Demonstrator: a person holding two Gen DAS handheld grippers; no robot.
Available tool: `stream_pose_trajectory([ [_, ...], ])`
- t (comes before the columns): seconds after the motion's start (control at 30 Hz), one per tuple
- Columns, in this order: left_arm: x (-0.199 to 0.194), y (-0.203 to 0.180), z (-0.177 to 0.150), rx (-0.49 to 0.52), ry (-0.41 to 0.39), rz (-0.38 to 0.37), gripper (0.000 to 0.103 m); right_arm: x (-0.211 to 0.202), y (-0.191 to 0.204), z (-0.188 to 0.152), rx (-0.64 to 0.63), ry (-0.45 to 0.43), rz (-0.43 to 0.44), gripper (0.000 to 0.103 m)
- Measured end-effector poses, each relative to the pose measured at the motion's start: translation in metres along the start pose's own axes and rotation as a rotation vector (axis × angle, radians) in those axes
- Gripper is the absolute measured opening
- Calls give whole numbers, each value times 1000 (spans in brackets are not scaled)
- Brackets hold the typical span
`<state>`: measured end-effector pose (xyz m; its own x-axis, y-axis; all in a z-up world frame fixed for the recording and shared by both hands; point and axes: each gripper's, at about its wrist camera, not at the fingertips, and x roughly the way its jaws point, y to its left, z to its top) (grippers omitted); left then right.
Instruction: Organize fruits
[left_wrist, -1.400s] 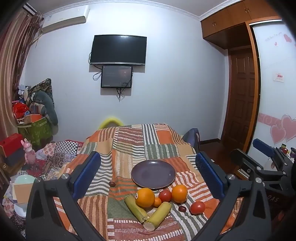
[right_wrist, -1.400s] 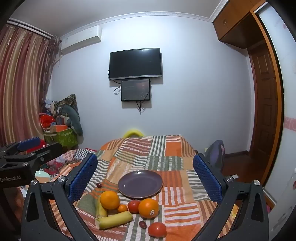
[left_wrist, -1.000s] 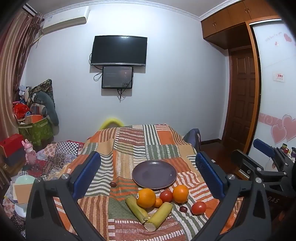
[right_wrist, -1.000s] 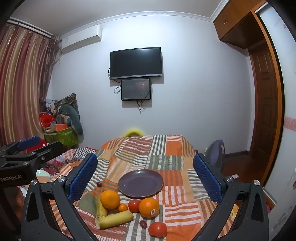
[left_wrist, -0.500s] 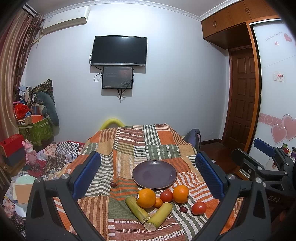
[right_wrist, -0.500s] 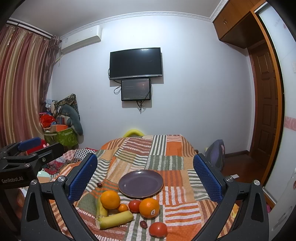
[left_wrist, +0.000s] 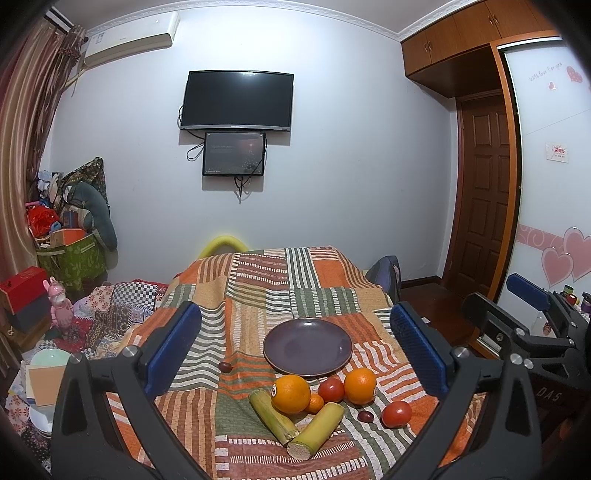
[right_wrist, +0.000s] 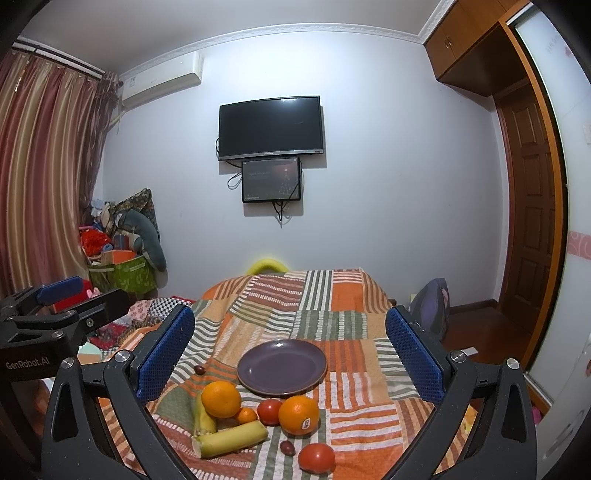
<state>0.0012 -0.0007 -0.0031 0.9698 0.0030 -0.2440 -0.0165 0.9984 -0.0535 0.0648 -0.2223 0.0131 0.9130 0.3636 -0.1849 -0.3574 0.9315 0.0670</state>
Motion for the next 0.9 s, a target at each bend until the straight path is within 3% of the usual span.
stream_pose_trajectory([
  [0.9,1,0,-3,1,2,0,103,2,0,-2,7,9,2,103],
])
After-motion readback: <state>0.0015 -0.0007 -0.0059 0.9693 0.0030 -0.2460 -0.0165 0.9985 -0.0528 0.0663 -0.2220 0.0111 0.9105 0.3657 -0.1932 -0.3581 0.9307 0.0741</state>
